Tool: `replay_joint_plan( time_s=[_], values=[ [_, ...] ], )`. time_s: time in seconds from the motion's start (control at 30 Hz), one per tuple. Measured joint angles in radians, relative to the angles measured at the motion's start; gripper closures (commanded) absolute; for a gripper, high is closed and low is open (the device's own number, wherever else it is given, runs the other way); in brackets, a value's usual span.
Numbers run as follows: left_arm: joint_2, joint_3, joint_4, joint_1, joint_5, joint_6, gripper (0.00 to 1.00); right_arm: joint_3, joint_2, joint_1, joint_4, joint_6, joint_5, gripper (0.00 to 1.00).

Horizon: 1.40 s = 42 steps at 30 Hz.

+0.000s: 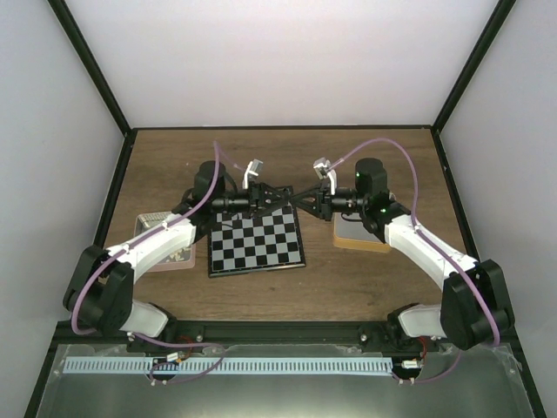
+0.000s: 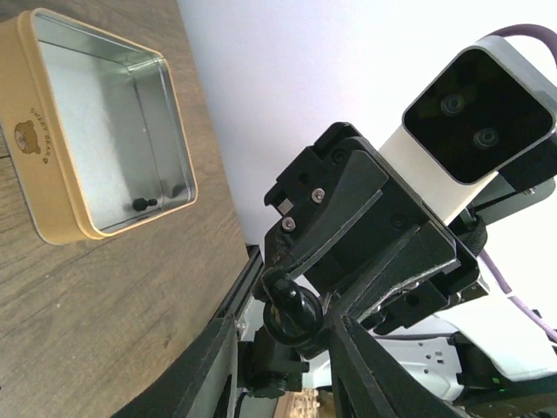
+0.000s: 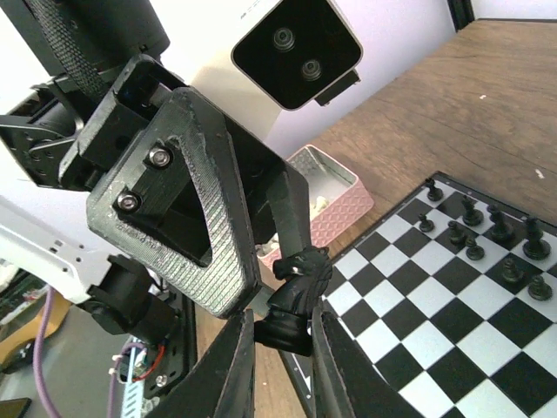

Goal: Set up the chess pieces on the board
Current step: Place the chess piece on the chessboard.

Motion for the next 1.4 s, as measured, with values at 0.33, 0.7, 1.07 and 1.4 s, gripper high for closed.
replay_joint_plan(
  time_s=[0.33,0.7,1.07,1.4],
  values=[
    [0.014,-0.018,0.024,0.001,-0.016,-0.055,0.54,0.003,0.001,0.013,-0.071,-0.078,0.053,0.88],
    [0.018,-0.033,0.054,0.003,-0.031,-0.1,0.68,0.003,0.001,0.019,-0.075,-0.098,0.063,0.89],
    [0.045,-0.046,0.06,0.01,-0.033,-0.145,0.81,0.003,0.001,0.031,-0.146,-0.164,0.108,0.91],
    [0.055,-0.047,0.041,0.016,-0.03,-0.128,0.73,0.005,0.004,0.034,-0.177,-0.19,0.113,0.91]
  ],
)
